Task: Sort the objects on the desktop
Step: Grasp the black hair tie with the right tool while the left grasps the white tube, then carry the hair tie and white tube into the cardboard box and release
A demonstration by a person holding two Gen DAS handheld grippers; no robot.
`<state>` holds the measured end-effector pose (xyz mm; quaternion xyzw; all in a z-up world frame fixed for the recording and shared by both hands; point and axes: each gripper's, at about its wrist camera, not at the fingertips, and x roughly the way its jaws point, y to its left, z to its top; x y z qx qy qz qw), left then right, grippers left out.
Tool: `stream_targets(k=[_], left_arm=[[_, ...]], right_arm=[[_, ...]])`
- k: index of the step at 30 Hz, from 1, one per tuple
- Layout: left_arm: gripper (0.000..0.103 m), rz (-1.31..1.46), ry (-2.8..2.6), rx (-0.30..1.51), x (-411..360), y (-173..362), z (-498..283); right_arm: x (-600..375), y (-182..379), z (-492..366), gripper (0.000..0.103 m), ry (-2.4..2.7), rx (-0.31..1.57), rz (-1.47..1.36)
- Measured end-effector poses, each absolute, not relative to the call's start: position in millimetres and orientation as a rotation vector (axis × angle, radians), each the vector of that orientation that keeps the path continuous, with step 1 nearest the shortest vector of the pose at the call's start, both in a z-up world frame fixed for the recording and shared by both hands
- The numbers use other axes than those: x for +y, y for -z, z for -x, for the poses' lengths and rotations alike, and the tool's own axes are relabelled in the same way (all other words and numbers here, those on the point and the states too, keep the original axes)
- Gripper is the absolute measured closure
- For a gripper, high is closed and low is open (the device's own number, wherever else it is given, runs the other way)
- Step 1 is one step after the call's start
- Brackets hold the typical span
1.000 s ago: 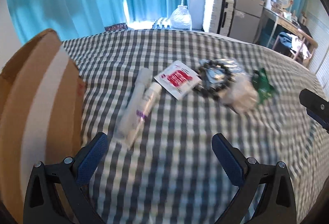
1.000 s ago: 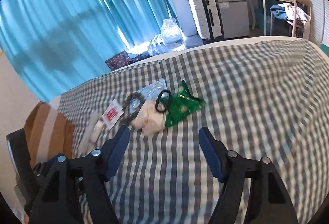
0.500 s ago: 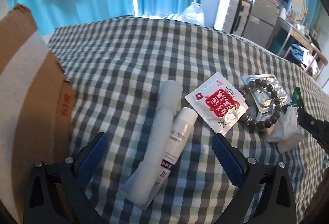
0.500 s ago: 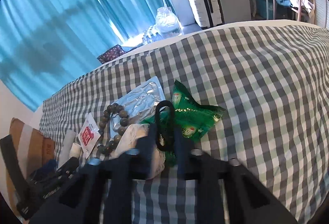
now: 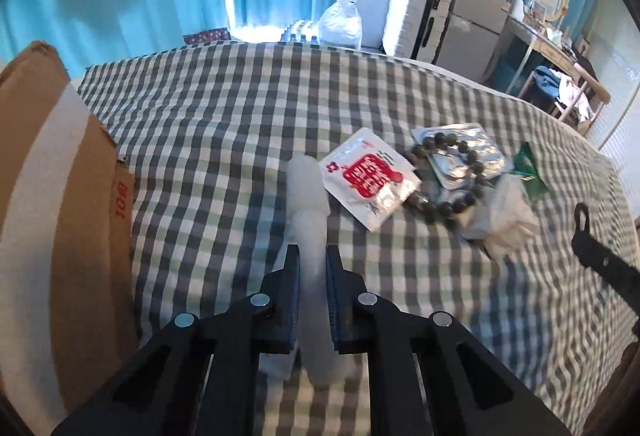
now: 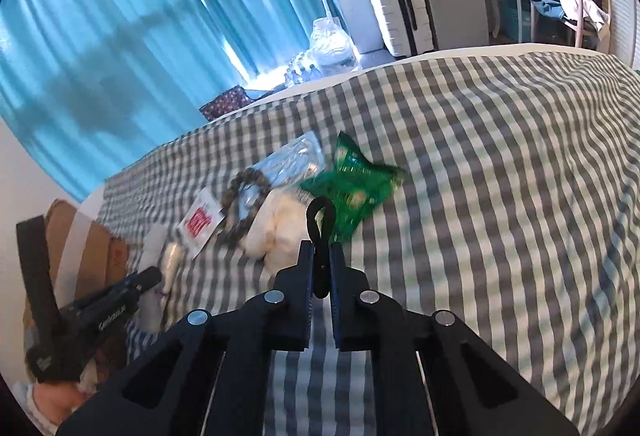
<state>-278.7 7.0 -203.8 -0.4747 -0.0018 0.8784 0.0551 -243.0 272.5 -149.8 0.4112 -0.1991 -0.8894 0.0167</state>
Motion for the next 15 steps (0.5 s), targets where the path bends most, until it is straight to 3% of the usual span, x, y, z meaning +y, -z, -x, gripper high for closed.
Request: stream_targets(k=[15], left_arm=[[0.092,1.382,-2.613,-0.049,18.4,140.6,188.1]], right_arm=[[245.4,90.2,149.1,0.096,2.740,-0.520,-1.208]])
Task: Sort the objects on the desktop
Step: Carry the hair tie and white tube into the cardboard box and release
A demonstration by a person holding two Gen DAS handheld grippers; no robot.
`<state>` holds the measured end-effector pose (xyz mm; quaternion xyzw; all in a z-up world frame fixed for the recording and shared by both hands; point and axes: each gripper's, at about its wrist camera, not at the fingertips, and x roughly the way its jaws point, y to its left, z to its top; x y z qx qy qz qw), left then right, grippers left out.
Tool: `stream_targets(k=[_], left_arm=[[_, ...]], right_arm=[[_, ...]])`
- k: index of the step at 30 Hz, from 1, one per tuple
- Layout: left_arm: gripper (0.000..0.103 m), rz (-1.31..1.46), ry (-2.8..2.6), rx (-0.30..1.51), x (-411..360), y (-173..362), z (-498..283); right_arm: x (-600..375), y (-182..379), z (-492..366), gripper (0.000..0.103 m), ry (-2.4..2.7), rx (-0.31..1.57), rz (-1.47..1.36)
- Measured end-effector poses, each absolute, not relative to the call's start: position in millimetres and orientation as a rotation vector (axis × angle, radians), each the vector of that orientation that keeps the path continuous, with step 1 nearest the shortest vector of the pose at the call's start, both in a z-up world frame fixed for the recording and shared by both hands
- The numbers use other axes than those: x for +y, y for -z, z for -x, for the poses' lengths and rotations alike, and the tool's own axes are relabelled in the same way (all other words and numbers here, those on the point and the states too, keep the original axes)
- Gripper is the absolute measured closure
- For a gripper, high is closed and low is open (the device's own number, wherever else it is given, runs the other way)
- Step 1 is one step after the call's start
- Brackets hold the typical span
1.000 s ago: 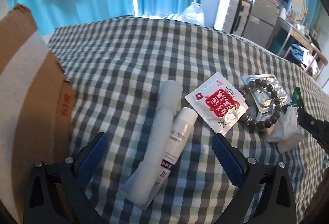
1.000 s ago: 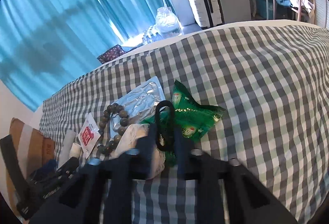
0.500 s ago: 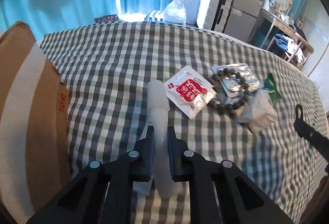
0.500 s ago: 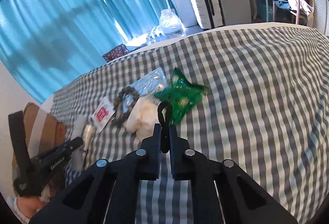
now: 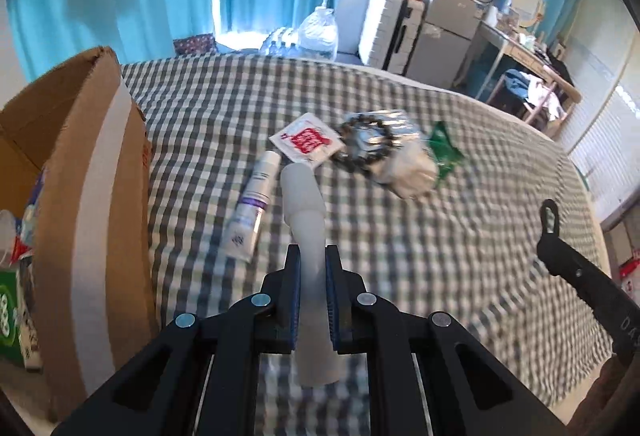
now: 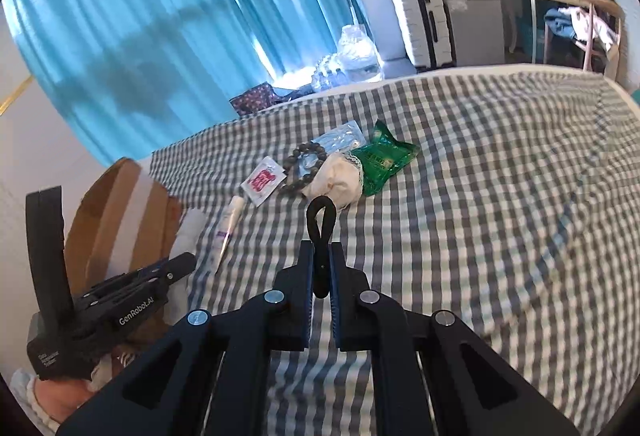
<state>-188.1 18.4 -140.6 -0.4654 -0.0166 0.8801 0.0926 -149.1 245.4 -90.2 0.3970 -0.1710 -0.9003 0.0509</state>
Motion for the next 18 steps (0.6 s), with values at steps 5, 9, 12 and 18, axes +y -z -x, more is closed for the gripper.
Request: stream_targets(k=[5,9,12,18], left_arm=[[0.092,1.306,-2.621,0.010,29.7,108.1,156.7],[0.092,1.250,-2.630,0.019,32.3,84.9,134.4],[0.092,1.203,-2.645,0.031,31.1,66.6,118.7],[0.092,1.131,-2.680,0.003,11.4,34.0,96.6]], right_arm=[[233.5,64.0,112.7,0.096,2.749,-0.480,-1.169],[224.5,43.2,87.6,0.096,2.762,-0.445,-1.127],[216.9,27.7,71.5,0.096,2.764,-0.424,-1.090],[193.7,-1.4,49.3,0.096,2.766,-0.357,-1.008]])
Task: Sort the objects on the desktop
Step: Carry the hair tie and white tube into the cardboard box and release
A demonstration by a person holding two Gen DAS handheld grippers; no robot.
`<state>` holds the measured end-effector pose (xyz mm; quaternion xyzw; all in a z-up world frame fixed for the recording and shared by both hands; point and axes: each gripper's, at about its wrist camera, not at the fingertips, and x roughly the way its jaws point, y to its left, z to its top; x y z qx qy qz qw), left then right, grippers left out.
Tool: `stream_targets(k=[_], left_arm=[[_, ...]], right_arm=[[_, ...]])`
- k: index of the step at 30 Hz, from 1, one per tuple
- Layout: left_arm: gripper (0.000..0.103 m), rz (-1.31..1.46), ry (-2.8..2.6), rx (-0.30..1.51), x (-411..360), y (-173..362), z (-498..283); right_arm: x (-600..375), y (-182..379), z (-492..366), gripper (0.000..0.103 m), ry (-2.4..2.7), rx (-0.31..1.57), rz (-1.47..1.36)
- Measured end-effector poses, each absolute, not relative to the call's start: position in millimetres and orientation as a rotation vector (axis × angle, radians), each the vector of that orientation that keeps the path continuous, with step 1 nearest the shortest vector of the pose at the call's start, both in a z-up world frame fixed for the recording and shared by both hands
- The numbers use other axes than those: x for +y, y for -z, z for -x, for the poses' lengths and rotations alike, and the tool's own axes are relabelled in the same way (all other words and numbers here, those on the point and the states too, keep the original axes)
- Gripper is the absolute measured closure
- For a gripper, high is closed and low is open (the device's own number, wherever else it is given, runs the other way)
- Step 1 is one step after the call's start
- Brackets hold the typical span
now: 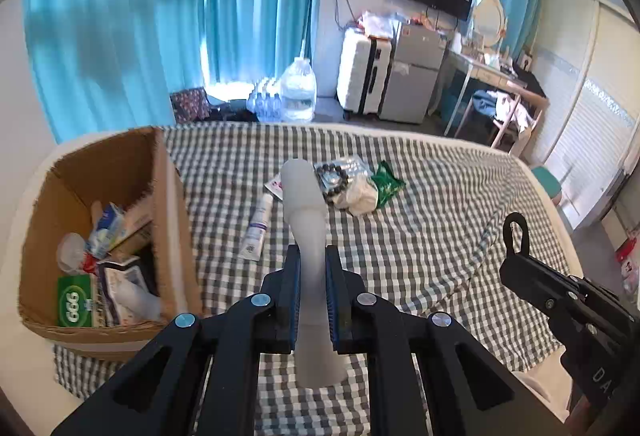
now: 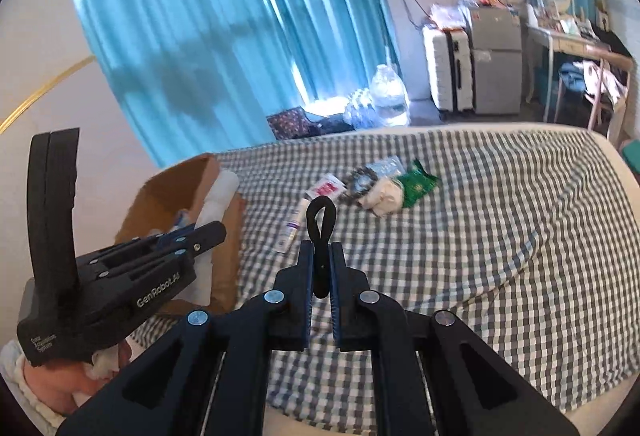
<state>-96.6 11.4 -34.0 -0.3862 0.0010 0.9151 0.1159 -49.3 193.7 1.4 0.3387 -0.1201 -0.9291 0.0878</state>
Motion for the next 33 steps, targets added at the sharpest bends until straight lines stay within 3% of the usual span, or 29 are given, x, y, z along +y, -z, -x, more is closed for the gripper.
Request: stream_targets(k=[16,26,33], left_arm=[[0.092,1.086,-2.836,-0.056,-105.0,0.9,78.0],[0.092,1.233,-2.914,-0.118,-196.0,34.7,130.2],[0.092,1.324,-2.872,-0.132,-215.1,65.0,190.2]], right_arm=[[64.6,-30.0,60.7,0.096,2.582,-0.191,-0.927],[-5.3,-1.1,128.9,0.096,2.449,-0.159,-0.998],[-28.7,41.3,177.6,0.096,2.397,-0.135,-1.121]])
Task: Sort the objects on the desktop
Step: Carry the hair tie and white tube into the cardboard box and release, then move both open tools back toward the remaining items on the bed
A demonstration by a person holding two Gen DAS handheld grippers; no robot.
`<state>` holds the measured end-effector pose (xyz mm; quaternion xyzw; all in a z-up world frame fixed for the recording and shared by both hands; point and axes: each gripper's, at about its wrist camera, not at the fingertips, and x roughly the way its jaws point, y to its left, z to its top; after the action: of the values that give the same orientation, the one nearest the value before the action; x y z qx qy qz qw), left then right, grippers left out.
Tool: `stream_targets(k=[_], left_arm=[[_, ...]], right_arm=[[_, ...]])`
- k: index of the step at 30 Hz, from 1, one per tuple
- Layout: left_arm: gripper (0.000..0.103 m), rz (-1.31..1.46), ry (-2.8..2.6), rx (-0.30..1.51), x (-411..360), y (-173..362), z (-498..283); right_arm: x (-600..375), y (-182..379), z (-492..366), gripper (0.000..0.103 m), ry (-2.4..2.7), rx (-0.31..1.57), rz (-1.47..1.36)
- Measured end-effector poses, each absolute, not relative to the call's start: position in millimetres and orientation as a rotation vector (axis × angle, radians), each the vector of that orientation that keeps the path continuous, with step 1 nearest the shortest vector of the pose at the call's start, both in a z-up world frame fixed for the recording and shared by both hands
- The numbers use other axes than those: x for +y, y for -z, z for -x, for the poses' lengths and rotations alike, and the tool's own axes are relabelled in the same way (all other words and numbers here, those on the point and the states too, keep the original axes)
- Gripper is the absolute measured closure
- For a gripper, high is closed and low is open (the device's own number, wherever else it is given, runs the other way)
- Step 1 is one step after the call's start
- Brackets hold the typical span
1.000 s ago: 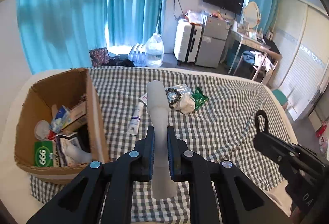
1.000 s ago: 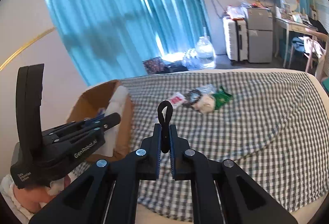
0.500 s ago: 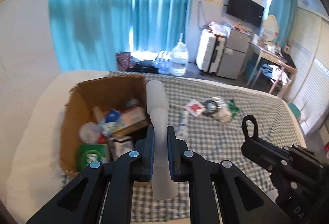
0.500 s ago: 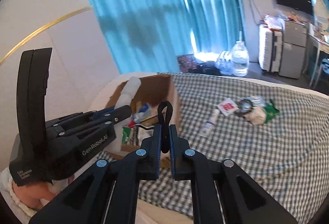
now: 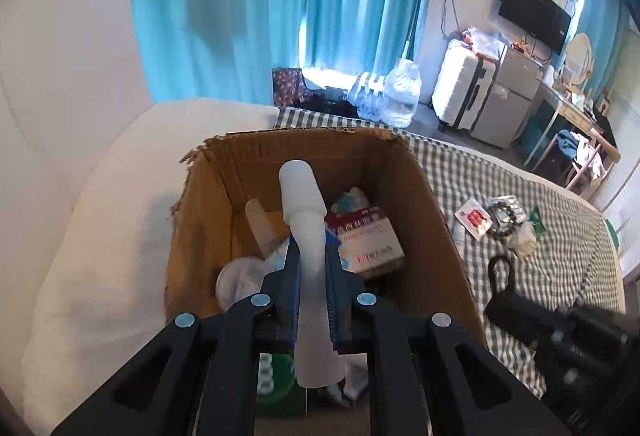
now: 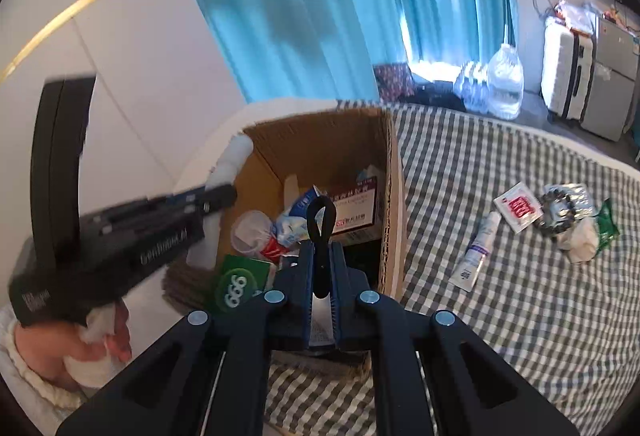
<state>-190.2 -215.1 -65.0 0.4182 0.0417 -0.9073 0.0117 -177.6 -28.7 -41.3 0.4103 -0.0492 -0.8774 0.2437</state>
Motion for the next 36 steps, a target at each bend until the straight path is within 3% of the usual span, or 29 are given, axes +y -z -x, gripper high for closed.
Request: stream_targets(k=[4,6,8,10,11,21,27,31,33,36], left_arm=[[0.092,-1.338,2.824,0.142,-211.5,79.5,217.3],[0.086,-1.346,2.828,0.144,-209.7,85.3,229.3],[0.072,-1.399,2.820,0.168,-207.4,90.3,237.1],[0.036,-1.386,2.794,0.145,-205.2,90.3,237.9],[0.033,-1.365,2.794,0.140,-206.3,89.1,237.7],[0.018,-1.299,2.755,0.187,-208.9,65.1,207.0],[0.016,-1.233,2.803,0.125,-188.3,29.9,174.8],[0.002,-1.150,2.845,0.111,-162.4,4.2,149.5],[0.000,-1.095,2.869,0.100,-142.8,-7.0,133.9],[0.000,-1.075,2.913,0.120,-116.1,-12.0,114.7]], right_arm=[[-35.2,63.8,196.3,0.096,2.379,-0.128,-1.168],[-37.8,70.7,201.1,0.093,2.367,-0.123,-1.179],[-35.2,77.4,204.1,0.064,2.380,-0.131,-1.199],[-29.9,81.3,205.7,0.063,2.377,-0.171,-1.208],[-28.0,81.4,205.0,0.063,2.366,-0.194,-1.205],[12.3,51.9,183.2,0.056,2.429,-0.303,-1.141],[68.1,23.3,149.3,0.056,2.574,-0.317,-1.085],[125.6,-3.0,117.2,0.056,2.763,-0.326,-0.971],[150.5,-12.3,107.6,0.055,2.823,-0.335,-0.956],[195.5,-22.8,85.3,0.044,2.897,-0.394,-0.933]])
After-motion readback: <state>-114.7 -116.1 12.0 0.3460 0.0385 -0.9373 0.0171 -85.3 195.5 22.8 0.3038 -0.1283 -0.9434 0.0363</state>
